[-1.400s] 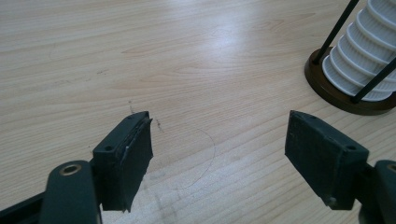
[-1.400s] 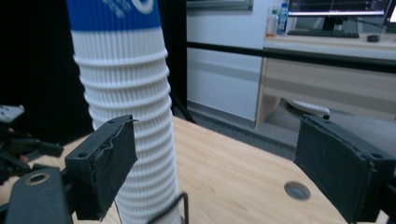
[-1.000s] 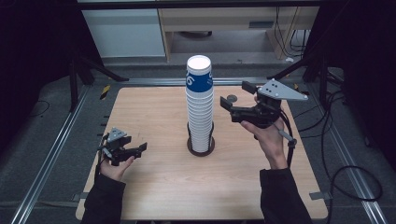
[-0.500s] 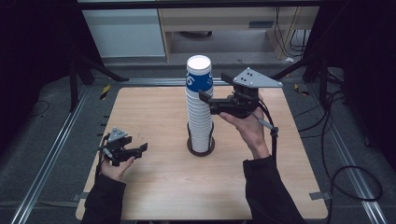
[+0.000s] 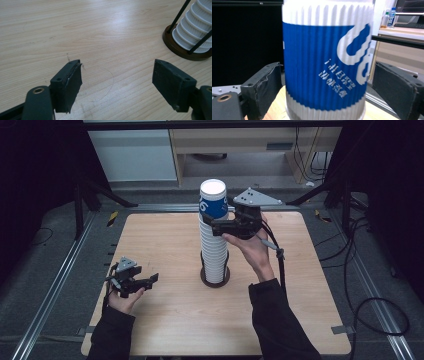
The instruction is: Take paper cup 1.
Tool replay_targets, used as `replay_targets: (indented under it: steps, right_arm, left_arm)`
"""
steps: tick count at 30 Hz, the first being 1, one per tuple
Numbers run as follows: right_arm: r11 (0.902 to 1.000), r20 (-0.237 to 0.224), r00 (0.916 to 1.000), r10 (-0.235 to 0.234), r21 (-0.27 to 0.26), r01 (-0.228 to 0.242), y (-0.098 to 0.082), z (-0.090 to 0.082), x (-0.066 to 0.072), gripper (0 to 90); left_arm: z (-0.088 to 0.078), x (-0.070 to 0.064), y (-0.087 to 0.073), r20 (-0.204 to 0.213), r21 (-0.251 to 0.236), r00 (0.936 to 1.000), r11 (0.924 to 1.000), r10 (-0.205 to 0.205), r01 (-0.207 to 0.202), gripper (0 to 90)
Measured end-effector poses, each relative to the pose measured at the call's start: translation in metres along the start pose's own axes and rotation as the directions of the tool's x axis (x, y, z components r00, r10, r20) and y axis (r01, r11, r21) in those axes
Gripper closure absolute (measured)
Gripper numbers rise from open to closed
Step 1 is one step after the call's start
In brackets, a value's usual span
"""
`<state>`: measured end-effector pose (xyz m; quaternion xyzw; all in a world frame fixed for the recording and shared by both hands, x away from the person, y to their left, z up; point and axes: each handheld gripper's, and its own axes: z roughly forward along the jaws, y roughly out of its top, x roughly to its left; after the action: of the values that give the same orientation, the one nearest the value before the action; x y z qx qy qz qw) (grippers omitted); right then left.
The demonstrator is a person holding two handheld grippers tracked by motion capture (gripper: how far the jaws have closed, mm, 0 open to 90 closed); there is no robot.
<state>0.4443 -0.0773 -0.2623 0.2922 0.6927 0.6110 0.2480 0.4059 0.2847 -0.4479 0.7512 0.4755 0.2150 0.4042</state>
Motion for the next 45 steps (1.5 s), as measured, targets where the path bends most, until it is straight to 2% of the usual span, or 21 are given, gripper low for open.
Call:
replay_targets:
  steps: [5,10,13,20,23,38,45]
  right_arm:
    - [1.0000,-0.004,1.0000,-0.002,0.004,0.002,-0.001,0.009,0.002,9.1]
    - [1.0000,0.008,1.0000,-0.005,0.000,0.005,-0.002,0.017,0.004,13.2]
    - [1.0000,0.017,0.9998,-0.008,0.005,0.008,-0.002,0.018,0.004,17.6]
    - [0.9999,0.026,0.9996,-0.008,0.007,0.008,-0.001,0.017,0.005,18.8]
    - [0.9996,0.023,0.9997,-0.010,-0.026,0.010,0.003,0.013,0.005,19.9]
    - [0.9973,0.016,0.9992,-0.037,-0.063,0.038,0.025,0.006,0.005,21.7]
    - [0.9936,0.021,0.9989,-0.043,-0.104,0.045,0.040,0.004,0.005,22.1]
  left_arm:
    - [0.000,0.000,0.000,0.001,0.002,1.0000,1.0000,-0.001,0.001,23.1]
    - [0.001,0.001,0.000,0.003,0.005,1.0000,1.0000,0.000,0.000,22.9]
    - [0.000,0.001,0.000,0.003,0.003,1.0000,1.0000,-0.005,0.005,22.9]
    - [0.001,0.001,0.000,0.005,0.006,1.0000,1.0000,-0.005,0.005,23.0]
    - [0.002,0.002,0.000,0.005,0.011,1.0000,0.9999,-0.006,0.006,23.0]
    - [0.002,0.003,-0.001,0.004,0.013,1.0000,0.9999,-0.009,0.008,23.0]
    - [0.001,0.003,-0.001,0.004,0.010,0.9999,0.9999,-0.013,0.012,23.0]
